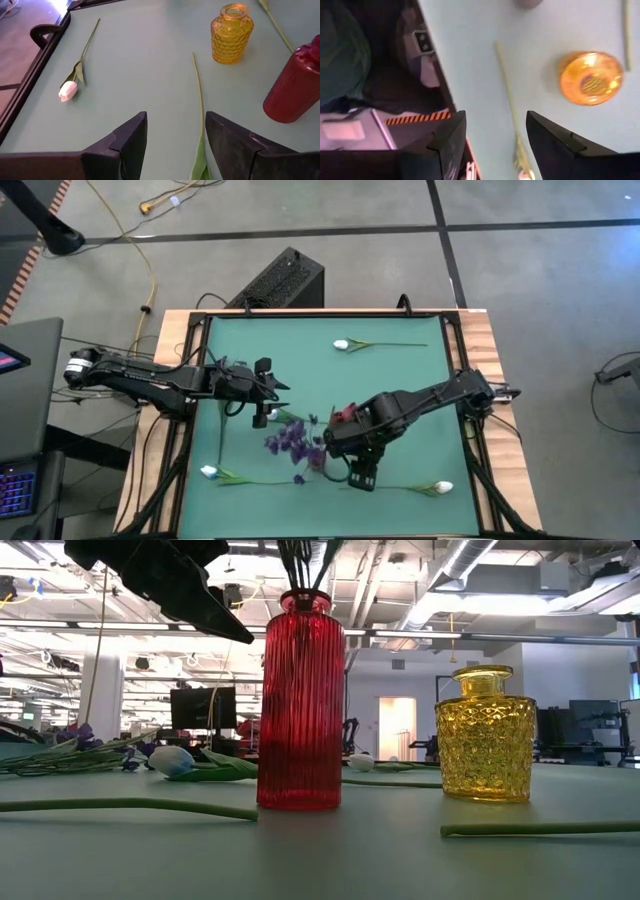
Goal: Sort flowers into vase by color
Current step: Put the red flower into the red flower vase
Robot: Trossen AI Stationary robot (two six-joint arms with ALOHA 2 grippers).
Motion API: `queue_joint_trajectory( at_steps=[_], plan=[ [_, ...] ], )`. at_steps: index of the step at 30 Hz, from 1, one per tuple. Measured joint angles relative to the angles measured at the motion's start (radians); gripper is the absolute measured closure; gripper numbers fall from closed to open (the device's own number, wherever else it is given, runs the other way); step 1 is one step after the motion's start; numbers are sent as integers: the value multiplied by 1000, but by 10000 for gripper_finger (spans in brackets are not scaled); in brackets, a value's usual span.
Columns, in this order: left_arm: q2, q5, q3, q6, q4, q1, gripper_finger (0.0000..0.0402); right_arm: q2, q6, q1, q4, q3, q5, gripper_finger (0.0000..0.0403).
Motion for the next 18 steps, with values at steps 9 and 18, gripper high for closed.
queue_joint_trajectory(
  at_steps=[9, 18],
  plan=[
    [0, -1, 0, 38, -5, 0, 212, 0, 32, 84, 0, 0, -105, 168],
    [0, -2, 0, 12, -39, 0, 212, -54, 195, 118, -8, -1, -121, 168]
  ],
)
